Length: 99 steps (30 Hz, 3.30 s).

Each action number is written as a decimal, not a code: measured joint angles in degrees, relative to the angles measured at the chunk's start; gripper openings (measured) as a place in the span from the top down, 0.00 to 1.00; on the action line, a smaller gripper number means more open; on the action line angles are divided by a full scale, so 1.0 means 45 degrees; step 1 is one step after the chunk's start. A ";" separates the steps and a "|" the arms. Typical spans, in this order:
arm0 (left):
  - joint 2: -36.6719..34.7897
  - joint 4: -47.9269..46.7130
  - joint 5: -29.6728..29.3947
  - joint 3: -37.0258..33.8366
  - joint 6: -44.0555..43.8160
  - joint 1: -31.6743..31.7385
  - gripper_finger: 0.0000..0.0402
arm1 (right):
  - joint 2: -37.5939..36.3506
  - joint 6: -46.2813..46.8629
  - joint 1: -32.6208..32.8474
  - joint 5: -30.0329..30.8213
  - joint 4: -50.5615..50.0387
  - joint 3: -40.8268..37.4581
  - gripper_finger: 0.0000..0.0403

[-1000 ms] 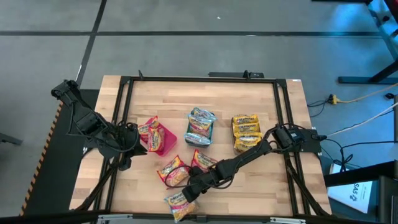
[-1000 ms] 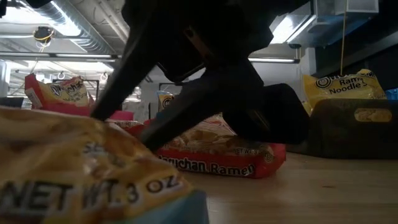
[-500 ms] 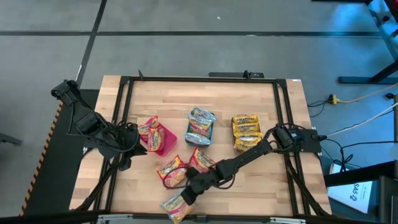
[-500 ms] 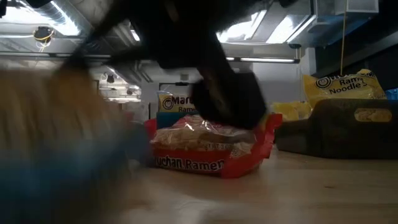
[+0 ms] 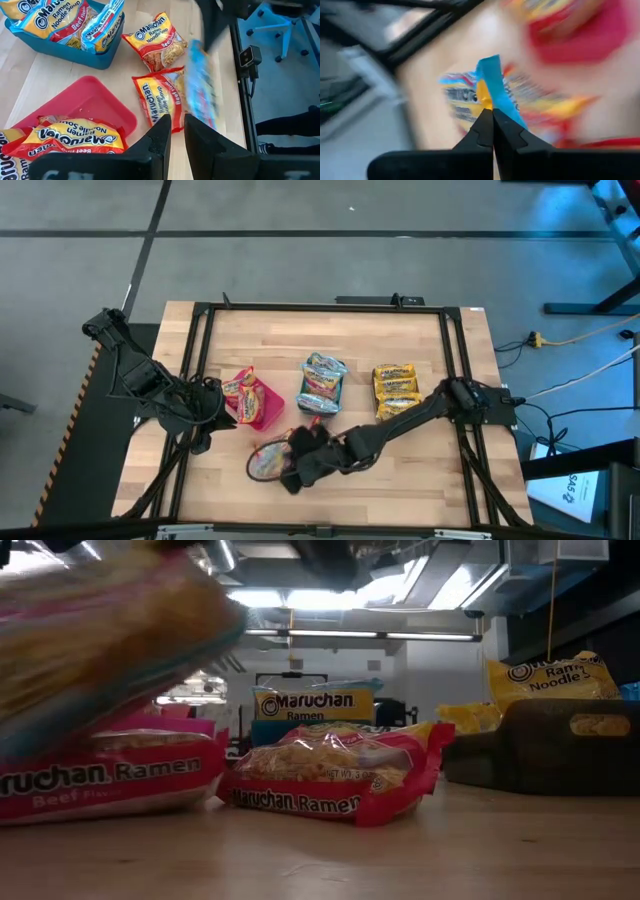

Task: Sort Maruchan noodles
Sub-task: Put the blue noodle pack into the blue bin

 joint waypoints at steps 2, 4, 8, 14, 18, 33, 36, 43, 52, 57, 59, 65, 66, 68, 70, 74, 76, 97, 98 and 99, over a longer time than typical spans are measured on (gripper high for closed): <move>0.0000 -0.0005 0.0004 0.0000 -0.0001 0.0002 0.88 | -0.0005 -0.0479 -0.0067 0.1401 -0.2218 0.1028 1.00; 0.0000 -0.0005 0.0003 0.0000 0.0005 0.0000 0.88 | -0.0005 -0.0761 -0.0102 0.2280 -0.4286 0.2138 1.00; 0.0000 -0.0005 0.0000 0.0000 0.0005 0.0000 0.88 | -0.0044 -0.1007 -0.0224 0.3960 -0.7813 0.4033 1.00; 0.0000 -0.0010 -0.0116 0.0000 0.0007 0.0000 0.88 | -0.0051 -0.1110 -0.0879 0.4840 -1.0627 0.5505 1.00; 0.0000 -0.0013 -0.0312 0.0000 0.0007 0.0000 0.88 | -0.0049 -0.1925 -0.1508 0.4666 -1.0751 0.5497 1.00; 0.0000 -0.0019 -0.0340 0.0000 0.0002 0.0004 0.88 | 0.0107 -0.3629 -0.3779 0.3460 -1.0853 0.5249 1.00; 0.0000 -0.0019 -0.0345 0.0000 0.0007 0.0000 0.88 | 0.0112 -0.3643 -0.3897 0.3302 -1.0844 0.5249 1.00; 0.0000 -0.0048 -0.0566 0.0000 0.0005 0.0004 0.88 | 0.0107 -0.3648 -0.3895 0.1820 -1.1260 0.5249 1.00; 0.0000 -0.0089 -0.0658 0.0000 0.0007 0.0001 0.88 | 0.0096 -0.4003 -0.4416 0.1232 -1.3811 0.5115 0.86; 0.0000 -0.0301 -0.0947 0.0000 -0.0032 0.0000 0.88 | 0.0105 -0.4684 -0.4989 -0.0700 -1.3482 0.4427 0.64; 0.0005 -0.0313 -0.0952 0.0000 -0.0035 0.0005 0.88 | 0.0101 -0.5048 -0.5295 -0.0970 -1.3542 0.4091 0.55; 0.0005 -0.0355 -0.0962 0.0000 -0.0032 0.0000 0.88 | 0.0117 -0.7308 -0.6156 -0.2925 -1.3325 0.3694 0.37; 0.0002 -0.0355 -0.0962 0.0000 -0.0032 0.0000 0.88 | 0.0117 -0.7493 -0.6280 -0.3304 -1.3241 0.3602 0.36; 0.0001 -0.0355 -0.0979 0.0000 -0.0032 0.0000 0.88 | 0.0117 -0.7631 -0.6527 -0.3947 -1.3077 0.3461 0.35; 0.0002 -0.0355 -0.1001 0.0000 -0.0032 0.0000 0.88 | 0.0117 -0.7821 -0.6707 -0.4367 -1.2955 0.3349 0.37; 0.0000 -0.0436 -0.1056 0.0000 -0.0032 0.0005 0.88 | 0.0117 -0.8237 -0.6871 -0.4835 -1.2723 0.3321 0.46; 0.0004 -0.0658 -0.1143 0.0000 -0.0032 0.0005 0.88 | 0.0117 -0.8302 -0.6915 -0.5048 -1.2447 0.3321 0.52; 0.0005 -0.1132 -0.1447 0.0000 -0.0095 0.0009 0.88 | 0.0117 -0.8218 -0.6891 -0.8312 -1.0486 0.3325 0.98; 0.0001 -0.1132 -0.1447 0.0000 -0.0099 0.0009 0.88 | 0.0117 -0.8209 -0.6891 -0.8486 -1.0438 0.3325 0.98; 0.0005 -0.1132 -0.1447 0.0000 -0.0100 0.0006 0.88 | 0.0117 -0.8207 -0.6885 -0.8621 -1.0437 0.3325 0.98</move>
